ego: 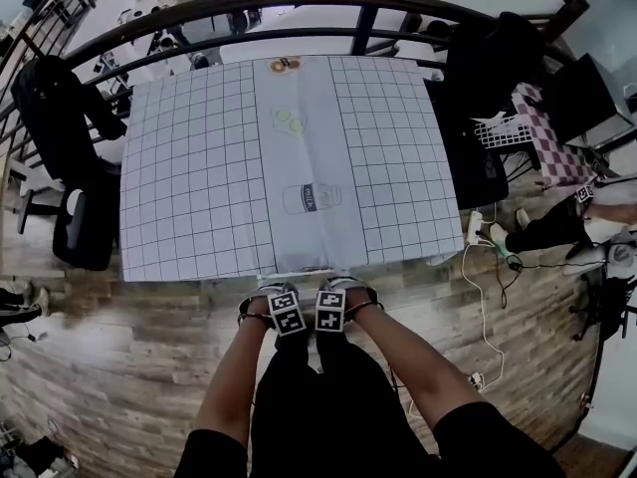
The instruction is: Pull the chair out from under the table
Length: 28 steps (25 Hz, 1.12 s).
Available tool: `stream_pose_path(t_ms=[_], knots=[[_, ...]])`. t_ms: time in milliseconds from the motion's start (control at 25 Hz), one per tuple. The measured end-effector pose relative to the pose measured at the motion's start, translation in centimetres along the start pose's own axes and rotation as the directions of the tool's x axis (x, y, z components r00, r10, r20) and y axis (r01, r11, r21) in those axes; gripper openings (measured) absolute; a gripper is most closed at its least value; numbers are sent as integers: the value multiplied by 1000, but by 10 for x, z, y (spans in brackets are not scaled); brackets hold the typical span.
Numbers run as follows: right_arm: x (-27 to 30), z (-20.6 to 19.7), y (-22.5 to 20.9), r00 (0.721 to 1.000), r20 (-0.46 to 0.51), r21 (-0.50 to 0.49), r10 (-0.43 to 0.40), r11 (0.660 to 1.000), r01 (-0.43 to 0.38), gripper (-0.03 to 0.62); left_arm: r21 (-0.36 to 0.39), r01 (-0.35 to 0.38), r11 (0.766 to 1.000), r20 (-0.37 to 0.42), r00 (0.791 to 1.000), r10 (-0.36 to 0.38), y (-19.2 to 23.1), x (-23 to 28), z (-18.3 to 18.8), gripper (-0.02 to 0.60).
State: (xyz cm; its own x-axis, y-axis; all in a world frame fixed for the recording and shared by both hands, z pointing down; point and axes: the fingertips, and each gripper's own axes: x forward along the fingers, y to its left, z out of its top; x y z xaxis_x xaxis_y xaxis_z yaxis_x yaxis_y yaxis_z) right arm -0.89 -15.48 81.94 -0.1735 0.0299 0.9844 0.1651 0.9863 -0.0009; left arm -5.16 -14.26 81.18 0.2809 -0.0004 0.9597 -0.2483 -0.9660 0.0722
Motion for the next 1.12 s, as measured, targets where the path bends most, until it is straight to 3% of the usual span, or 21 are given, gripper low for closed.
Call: stream_pose_path(t_ms=[1120], knots=[[-2, 1, 80, 998, -5, -8, 69, 998, -69, 77, -23, 45, 999, 5, 999, -45, -80, -1, -8, 92]])
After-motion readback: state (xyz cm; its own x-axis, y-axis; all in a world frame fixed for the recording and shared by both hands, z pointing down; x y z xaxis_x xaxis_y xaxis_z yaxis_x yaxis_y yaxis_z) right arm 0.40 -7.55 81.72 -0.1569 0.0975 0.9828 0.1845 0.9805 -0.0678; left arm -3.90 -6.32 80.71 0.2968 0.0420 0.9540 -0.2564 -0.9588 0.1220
